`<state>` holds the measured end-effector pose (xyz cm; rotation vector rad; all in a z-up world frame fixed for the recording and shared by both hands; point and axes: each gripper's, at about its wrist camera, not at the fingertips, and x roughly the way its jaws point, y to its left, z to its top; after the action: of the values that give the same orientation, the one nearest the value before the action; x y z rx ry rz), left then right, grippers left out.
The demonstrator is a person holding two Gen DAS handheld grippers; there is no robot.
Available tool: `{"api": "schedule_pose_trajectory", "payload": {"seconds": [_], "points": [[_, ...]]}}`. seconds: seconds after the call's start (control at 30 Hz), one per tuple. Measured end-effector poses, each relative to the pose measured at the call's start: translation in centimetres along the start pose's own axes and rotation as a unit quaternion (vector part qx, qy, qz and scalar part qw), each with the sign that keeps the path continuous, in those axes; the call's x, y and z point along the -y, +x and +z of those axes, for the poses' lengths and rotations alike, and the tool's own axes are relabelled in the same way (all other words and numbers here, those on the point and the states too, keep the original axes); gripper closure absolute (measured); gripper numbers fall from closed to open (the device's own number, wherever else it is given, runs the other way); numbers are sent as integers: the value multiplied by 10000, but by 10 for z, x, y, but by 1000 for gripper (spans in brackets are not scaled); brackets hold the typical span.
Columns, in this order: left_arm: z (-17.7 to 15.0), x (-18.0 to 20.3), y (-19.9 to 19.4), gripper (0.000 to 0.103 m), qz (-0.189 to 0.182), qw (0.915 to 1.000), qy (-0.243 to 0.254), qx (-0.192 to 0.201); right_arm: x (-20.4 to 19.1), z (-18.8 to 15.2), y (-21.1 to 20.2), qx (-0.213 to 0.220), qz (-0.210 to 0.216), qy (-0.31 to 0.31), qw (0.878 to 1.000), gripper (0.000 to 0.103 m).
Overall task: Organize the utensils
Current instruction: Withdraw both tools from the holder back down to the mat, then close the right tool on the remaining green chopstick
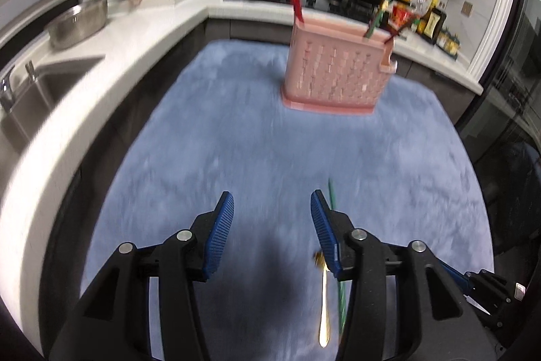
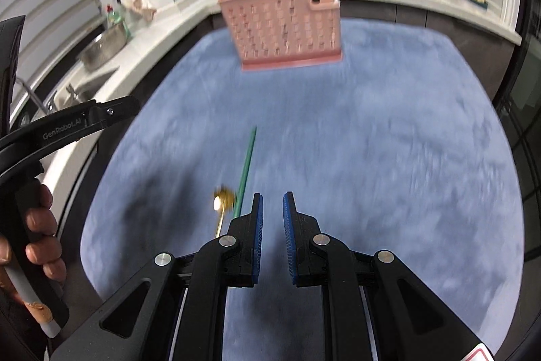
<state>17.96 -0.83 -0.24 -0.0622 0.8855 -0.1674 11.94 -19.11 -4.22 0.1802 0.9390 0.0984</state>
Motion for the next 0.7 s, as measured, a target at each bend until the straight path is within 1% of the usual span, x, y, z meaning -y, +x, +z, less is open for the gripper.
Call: {"api": "schedule_pose_trajectory", "payload": {"seconds": [0.03,0.1,0.13,0.17,0.27,0.37,0.47,0.7], "points": [[-8,0,2,57,18,10000,26,-82,-1,-5,2,-53,4,-11,10000,89],[-22,-1,6,51,90,9997,59,-200,-5,-21,6,-185,2,-74,9998,87],[-30,-2,7,51,106,9996,60,-262,-7,-28,8,-243,19,-108,9996,80],[-35,-3,8,51,100,9995,60,-309,-8,-35,9,-278,36,-131,9995,76],[-54,-4,10,51,123,9987,88,-484,-17,-52,14,-439,90,-259,9987,76],[-65,-7,11,50,143,9981,63,-596,-23,-63,19,-585,170,-343,9976,76],[-77,-10,11,41,218,9976,60,-651,-29,-69,23,-671,205,-432,9966,76],[-89,-16,10,41,227,9970,16,-743,-39,-78,28,-818,282,-571,9946,76]]}}
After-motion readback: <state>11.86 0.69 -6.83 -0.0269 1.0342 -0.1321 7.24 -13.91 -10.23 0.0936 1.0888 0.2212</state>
